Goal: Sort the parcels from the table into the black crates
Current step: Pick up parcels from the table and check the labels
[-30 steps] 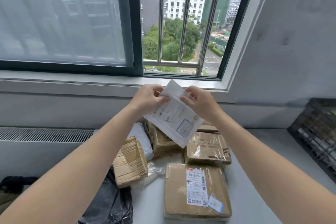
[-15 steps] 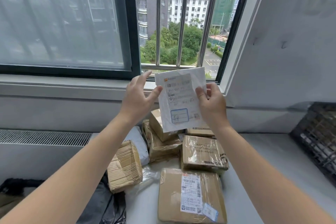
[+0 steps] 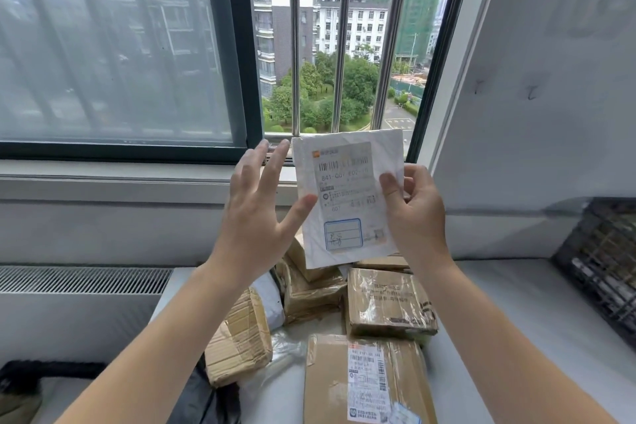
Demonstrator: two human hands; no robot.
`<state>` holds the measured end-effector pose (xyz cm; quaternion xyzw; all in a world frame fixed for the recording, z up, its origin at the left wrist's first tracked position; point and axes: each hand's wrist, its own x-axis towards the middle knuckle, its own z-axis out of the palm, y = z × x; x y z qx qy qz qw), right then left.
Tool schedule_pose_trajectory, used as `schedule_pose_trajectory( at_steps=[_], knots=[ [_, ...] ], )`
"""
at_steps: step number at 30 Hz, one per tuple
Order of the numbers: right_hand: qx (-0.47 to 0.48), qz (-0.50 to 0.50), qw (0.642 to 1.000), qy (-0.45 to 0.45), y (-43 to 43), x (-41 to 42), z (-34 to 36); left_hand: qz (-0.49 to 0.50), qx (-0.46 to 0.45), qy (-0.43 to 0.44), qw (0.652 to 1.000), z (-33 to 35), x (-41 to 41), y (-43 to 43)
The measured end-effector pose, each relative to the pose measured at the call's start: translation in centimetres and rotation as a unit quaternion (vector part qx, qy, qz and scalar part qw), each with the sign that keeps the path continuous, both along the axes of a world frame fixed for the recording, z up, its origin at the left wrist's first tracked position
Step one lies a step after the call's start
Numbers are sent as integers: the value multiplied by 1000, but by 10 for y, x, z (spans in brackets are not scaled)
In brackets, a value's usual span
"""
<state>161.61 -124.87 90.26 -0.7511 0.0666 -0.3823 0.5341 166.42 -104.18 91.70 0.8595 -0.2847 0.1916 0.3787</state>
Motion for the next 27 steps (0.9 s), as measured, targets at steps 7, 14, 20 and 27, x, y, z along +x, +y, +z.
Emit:
schedule_pose_trajectory(
  at_steps=[7, 14, 20, 27],
  knots=[
    [16, -4, 1000, -24, 4, -11, 6, 1, 16, -45, 999, -4, -7, 9],
    [17, -9, 999, -31, 7, -18, 10, 4, 10, -53, 999, -4, -12, 10],
    [33, -9, 999, -29, 5, -24, 12, -4, 1, -47, 999, -4, -15, 6],
    [40, -2, 999, -35, -10, -31, 12, -4, 2, -38, 999, -3, -23, -10]
  ],
)
